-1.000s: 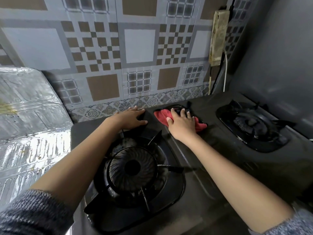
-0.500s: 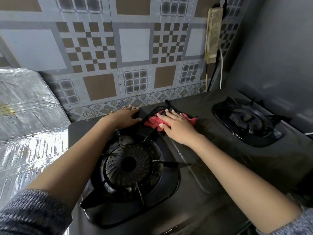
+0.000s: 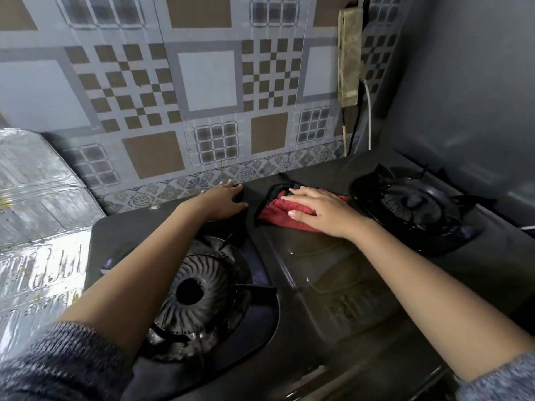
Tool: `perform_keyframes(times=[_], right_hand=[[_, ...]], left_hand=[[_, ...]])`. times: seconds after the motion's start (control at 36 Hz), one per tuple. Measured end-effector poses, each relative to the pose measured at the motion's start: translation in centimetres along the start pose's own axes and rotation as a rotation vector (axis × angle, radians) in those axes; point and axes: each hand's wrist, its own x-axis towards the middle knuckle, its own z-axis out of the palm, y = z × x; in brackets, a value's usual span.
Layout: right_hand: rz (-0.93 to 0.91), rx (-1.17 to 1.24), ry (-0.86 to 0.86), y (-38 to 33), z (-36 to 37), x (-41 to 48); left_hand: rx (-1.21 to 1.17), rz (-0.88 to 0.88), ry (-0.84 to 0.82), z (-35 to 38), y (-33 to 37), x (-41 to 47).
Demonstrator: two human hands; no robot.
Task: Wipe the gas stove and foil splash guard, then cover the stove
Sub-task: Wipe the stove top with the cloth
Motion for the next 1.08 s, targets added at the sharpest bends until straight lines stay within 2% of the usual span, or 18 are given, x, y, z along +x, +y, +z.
perform_keyframes(times=[0.31, 0.58, 0.89, 1.08], right_hand=[[0.118, 0.007, -0.023, 2.9, -0.8, 0.5], [0.372, -0.02, 0.031, 0.4, -0.2, -2.8], [0.708, -0.071, 0.151, -4.2, 2.6, -5.9], [0.701, -0.001, 0.093, -6.6, 2.1, -7.3]], left_hand=[[0.012, 0.028, -0.055, 0.5, 4.1, 0.3], [0.004, 0.174, -0.143, 0.3, 4.9, -1.6], [0.022, 0.299, -0.09, 1.6, 4.1, -3.1], [0.049, 0.329, -0.086, 1.7, 3.9, -3.0]])
